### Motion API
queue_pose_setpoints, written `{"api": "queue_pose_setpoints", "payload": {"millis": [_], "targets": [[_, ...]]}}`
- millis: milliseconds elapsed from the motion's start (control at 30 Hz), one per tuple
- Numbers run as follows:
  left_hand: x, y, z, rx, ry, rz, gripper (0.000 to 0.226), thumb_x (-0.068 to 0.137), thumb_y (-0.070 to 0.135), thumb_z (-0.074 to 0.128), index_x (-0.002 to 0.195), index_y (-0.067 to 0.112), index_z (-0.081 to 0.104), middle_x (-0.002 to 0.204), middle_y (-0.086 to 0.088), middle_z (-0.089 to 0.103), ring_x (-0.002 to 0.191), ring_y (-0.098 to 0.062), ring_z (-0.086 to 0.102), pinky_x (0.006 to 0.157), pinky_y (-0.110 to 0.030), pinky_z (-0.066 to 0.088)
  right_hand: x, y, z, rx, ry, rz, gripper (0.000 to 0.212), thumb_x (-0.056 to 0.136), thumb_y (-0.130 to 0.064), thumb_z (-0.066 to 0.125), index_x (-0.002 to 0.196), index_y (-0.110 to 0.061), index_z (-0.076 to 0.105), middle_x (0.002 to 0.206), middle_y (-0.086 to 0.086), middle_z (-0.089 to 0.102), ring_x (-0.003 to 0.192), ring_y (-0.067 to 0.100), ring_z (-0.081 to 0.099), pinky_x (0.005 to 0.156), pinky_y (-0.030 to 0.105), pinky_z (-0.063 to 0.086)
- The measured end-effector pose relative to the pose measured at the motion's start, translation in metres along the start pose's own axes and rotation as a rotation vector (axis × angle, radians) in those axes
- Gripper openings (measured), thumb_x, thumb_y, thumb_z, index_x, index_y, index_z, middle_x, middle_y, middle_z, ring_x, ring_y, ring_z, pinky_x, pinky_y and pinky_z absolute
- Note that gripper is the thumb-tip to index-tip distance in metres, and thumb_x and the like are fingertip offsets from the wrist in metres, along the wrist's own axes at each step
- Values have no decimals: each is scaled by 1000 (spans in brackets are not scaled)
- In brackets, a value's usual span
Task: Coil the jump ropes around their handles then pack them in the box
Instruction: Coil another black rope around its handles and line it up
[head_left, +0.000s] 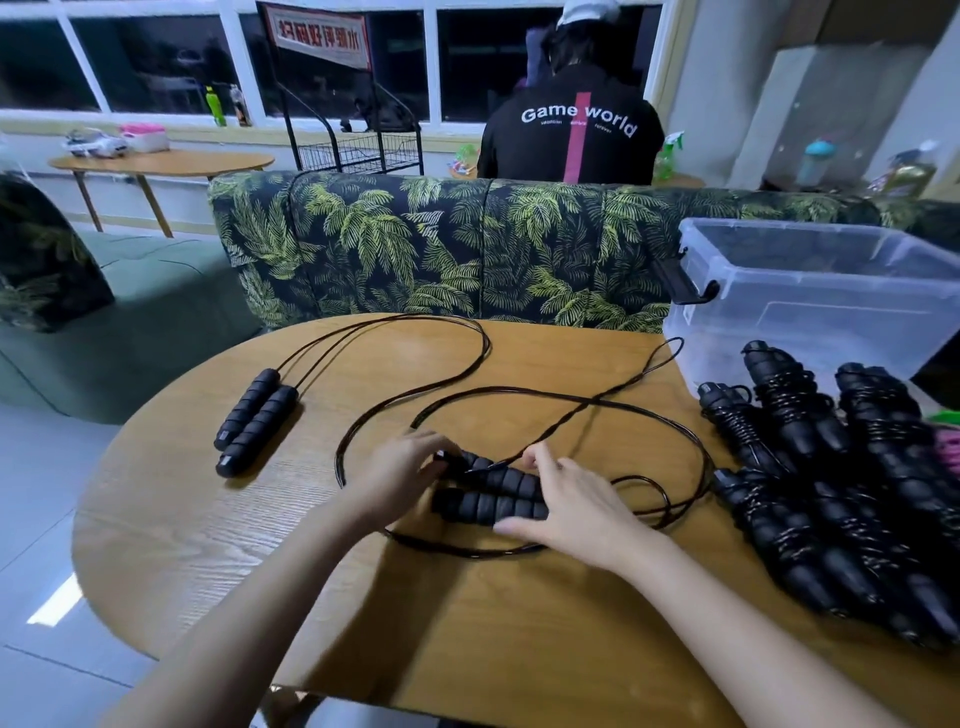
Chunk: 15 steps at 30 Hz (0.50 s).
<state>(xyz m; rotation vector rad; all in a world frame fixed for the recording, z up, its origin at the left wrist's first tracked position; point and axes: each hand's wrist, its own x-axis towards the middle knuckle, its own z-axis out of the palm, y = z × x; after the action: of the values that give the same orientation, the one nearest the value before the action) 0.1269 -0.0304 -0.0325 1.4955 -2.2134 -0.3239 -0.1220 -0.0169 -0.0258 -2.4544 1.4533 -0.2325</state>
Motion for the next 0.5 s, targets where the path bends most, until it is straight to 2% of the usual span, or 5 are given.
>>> {"api": "queue_pose_setpoints", "payload": {"millis": [133, 267, 367, 400, 500], "targets": [[-2, -1, -2, 4, -64, -84, 36, 88, 8, 71, 121, 13, 59, 118, 2, 60, 101, -19, 63, 87, -37, 52, -6, 1, 13, -117, 30, -39, 88, 88, -67, 50, 154, -24, 9, 151, -1, 38, 137, 20, 35, 119, 43, 24], [-9, -12, -10, 81, -84, -98, 25, 83, 11, 76, 98, 24, 61, 93, 13, 63, 90, -16, 67, 77, -29, 50, -7, 4, 20, -109, 79, -65, 81, 95, -57, 48, 156, -23, 7, 151, -2, 35, 139, 18, 32, 123, 44, 13], [-5, -10, -19, 49, 57, -90, 16, 82, 14, 78, 86, 25, 69, 81, 12, 69, 76, -6, 61, 75, -23, 49, -11, 10, 20, -79, 122, -107, 78, 96, -55, 48, 156, -24, 9, 146, -6, 37, 136, 14, 35, 124, 39, 6], [-2, -7, -25, 92, 127, -99, 8, 83, 16, 77, 87, 21, 73, 83, 7, 72, 74, -7, 59, 70, -17, 42, -12, 14, 19, -70, 139, -117, 76, 96, -56, 47, 155, -25, 10, 144, -7, 39, 135, 13, 36, 124, 38, 5], [16, -4, -41, 238, 228, -197, 11, 90, 24, 70, 96, 19, 76, 93, -2, 75, 84, -22, 64, 71, -29, 29, -17, 24, 16, -41, 160, -154, 72, 95, -58, 43, 154, -30, 13, 141, -11, 40, 134, 8, 36, 124, 38, 5]]}}
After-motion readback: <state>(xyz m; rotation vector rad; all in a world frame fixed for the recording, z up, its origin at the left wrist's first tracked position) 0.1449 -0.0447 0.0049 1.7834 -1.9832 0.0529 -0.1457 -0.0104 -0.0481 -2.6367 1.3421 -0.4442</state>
